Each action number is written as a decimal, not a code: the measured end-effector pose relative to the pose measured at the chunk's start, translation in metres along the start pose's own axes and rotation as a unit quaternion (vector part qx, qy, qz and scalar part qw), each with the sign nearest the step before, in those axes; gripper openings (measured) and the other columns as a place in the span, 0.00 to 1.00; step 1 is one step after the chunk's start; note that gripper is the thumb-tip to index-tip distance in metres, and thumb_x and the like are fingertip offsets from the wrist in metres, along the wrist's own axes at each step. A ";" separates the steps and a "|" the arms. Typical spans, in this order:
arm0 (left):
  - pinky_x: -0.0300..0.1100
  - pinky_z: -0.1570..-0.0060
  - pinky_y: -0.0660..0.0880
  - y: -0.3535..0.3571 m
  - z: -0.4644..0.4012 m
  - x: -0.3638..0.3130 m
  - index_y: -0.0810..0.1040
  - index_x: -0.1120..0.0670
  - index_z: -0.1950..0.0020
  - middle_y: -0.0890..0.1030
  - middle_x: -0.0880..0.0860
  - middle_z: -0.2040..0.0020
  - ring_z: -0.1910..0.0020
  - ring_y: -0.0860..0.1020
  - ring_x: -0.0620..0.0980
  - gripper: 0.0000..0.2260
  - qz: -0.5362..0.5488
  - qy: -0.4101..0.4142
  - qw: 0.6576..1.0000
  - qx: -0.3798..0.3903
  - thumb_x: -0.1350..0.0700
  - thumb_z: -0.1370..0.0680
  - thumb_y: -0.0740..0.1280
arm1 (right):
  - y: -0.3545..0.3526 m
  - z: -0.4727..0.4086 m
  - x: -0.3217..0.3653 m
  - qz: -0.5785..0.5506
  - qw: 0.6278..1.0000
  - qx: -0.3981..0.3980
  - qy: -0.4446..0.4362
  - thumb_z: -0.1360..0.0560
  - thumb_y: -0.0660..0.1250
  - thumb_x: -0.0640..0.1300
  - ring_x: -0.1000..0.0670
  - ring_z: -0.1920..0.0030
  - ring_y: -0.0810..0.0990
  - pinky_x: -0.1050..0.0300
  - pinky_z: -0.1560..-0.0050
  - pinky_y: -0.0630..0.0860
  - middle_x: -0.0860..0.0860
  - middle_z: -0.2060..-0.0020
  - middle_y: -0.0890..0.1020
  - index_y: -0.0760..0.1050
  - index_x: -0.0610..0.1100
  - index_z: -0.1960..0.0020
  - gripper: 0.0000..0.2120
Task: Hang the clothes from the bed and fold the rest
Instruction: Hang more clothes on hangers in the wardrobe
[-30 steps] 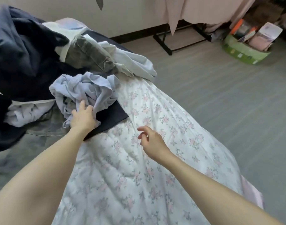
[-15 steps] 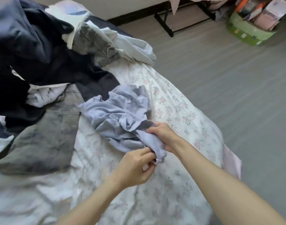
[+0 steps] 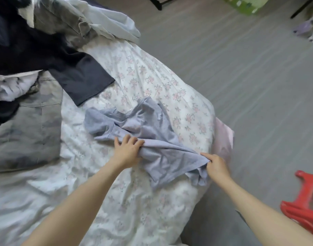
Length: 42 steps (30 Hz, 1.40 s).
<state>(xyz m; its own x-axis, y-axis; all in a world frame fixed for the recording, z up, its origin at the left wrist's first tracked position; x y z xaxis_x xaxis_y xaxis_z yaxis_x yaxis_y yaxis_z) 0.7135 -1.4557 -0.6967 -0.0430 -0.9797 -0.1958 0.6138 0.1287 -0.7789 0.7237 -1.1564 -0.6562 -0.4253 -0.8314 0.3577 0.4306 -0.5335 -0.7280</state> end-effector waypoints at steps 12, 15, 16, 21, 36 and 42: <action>0.46 0.49 0.71 -0.039 0.012 0.027 0.80 0.53 0.44 0.78 0.53 0.45 0.44 0.74 0.54 0.14 0.156 0.012 0.977 -0.142 0.50 0.25 0.62 | 0.017 0.000 0.042 0.253 0.958 0.120 -0.061 0.26 0.53 0.37 0.47 0.39 0.71 0.53 0.43 0.66 0.50 0.39 0.73 0.74 0.50 0.42 0.18; 0.55 0.35 0.60 -0.058 -0.011 0.063 0.65 0.53 0.28 0.63 0.56 0.28 0.29 0.59 0.57 0.23 0.139 -0.128 0.964 -0.189 0.56 0.24 0.62 | 0.024 -0.023 0.106 0.192 0.969 0.035 -0.150 0.24 0.52 0.37 0.47 0.37 0.69 0.52 0.41 0.66 0.49 0.37 0.71 0.69 0.46 0.36 0.19; 0.58 0.32 0.54 -0.057 -0.021 0.074 0.58 0.52 0.25 0.57 0.55 0.25 0.26 0.52 0.57 0.27 0.143 -0.153 0.965 -0.157 0.54 0.24 0.61 | 0.031 -0.030 0.129 0.183 0.966 0.025 -0.182 0.24 0.52 0.37 0.47 0.35 0.67 0.52 0.39 0.65 0.49 0.35 0.70 0.67 0.46 0.33 0.20; 0.66 0.33 0.43 -0.043 -0.051 0.107 0.54 0.53 0.25 0.67 0.56 0.31 0.27 0.56 0.56 0.32 0.094 -0.179 0.979 -0.027 0.46 0.25 0.63 | 0.061 -0.060 0.225 0.183 0.932 0.019 -0.311 0.24 0.55 0.37 0.51 0.25 0.52 0.48 0.28 0.52 0.51 0.25 0.56 0.52 0.46 0.25 0.29; 0.49 0.56 0.75 -0.098 0.082 0.008 0.74 0.60 0.59 0.75 0.54 0.76 0.71 0.76 0.58 0.07 0.135 0.035 0.939 -0.316 0.65 0.32 0.71 | -0.010 -0.006 0.158 0.406 0.840 -0.125 -0.337 0.27 0.64 0.45 0.46 0.47 0.74 0.55 0.54 0.66 0.49 0.52 0.78 0.76 0.45 0.51 0.07; 0.48 0.63 0.71 -0.091 0.124 -0.136 0.76 0.56 0.52 0.81 0.52 0.63 0.60 0.78 0.55 0.08 0.185 0.206 0.950 -0.144 0.52 0.23 0.64 | -0.109 0.050 0.023 -0.235 0.948 -0.190 -0.103 0.26 0.61 0.30 0.45 0.43 0.73 0.50 0.39 0.70 0.42 0.44 0.74 0.76 0.34 0.49 0.08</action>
<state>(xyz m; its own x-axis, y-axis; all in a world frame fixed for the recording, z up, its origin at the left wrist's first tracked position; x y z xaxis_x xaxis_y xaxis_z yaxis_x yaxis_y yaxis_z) 0.7609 -1.3533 -0.5251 -0.2075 -0.7227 -0.6593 0.4092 0.5480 -0.7295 0.7064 -1.1250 -0.5391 -0.3178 -0.5494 0.7727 -0.1026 -0.7903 -0.6041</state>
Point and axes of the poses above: each hand's wrist, its own z-axis away from the middle knuckle, its own y-axis out of the palm, x = y × z, the point moved 8 cm from there along -z, towards the middle knuckle
